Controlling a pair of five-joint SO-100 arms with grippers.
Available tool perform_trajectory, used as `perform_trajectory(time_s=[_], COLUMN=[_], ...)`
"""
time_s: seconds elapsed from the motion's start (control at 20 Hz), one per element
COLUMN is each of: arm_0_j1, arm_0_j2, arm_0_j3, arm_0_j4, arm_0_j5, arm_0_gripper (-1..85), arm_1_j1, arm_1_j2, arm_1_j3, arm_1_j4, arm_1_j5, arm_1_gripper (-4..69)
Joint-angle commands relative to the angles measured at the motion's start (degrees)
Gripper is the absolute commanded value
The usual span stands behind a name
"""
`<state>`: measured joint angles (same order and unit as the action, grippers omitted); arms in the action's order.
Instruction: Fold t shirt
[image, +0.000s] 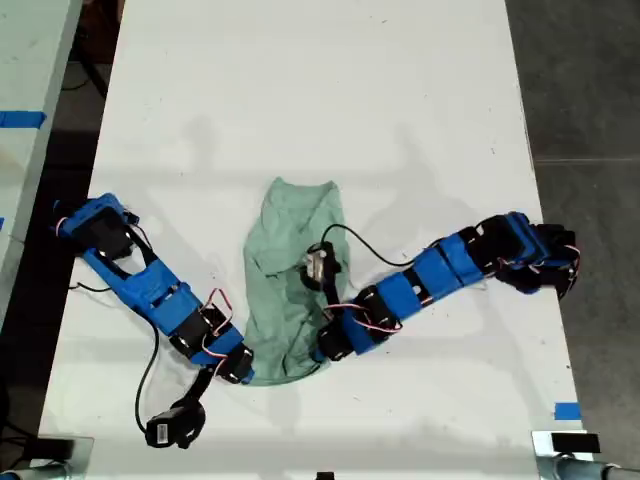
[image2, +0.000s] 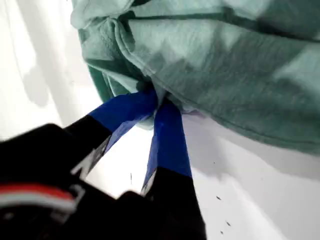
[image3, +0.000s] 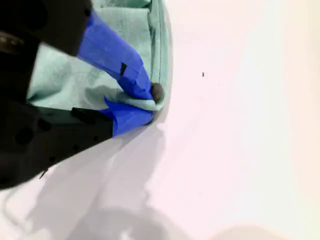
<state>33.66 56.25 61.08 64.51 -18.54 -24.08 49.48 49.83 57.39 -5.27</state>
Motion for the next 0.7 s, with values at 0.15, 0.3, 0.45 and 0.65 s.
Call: perform_trajectory(time_s=[0.15, 0.3, 0.45, 0.65], arm_0_j1=[-0.09, -6.5, -21.36, -51.5], arm_0_j2=[11.95, 25.4, 38.5, 59.5], arm_0_j3=[-4.48, -2.72, 1.41, 30.41], arm_0_j4=[0.62, 4.83, 11.78, 14.06], arm_0_j5=[7.65, 16.17, 24.08, 29.27], arm_0_gripper=[-0.5, -0.5, -0.4, 18.4], arm_1_j1=[-3.52, 2.37, 14.24, 34.1], arm_1_j2=[12.13, 25.75, 38.06, 39.46], arm_1_j3=[0.7, 3.87, 9.58, 14.68], arm_1_j4=[-5.1, -0.88, 4.48, 15.12], arm_1_j5=[-8.61, -16.52, -23.38, -30.15], arm_1_gripper=[1.1, 1.1, 1.1, 21.5])
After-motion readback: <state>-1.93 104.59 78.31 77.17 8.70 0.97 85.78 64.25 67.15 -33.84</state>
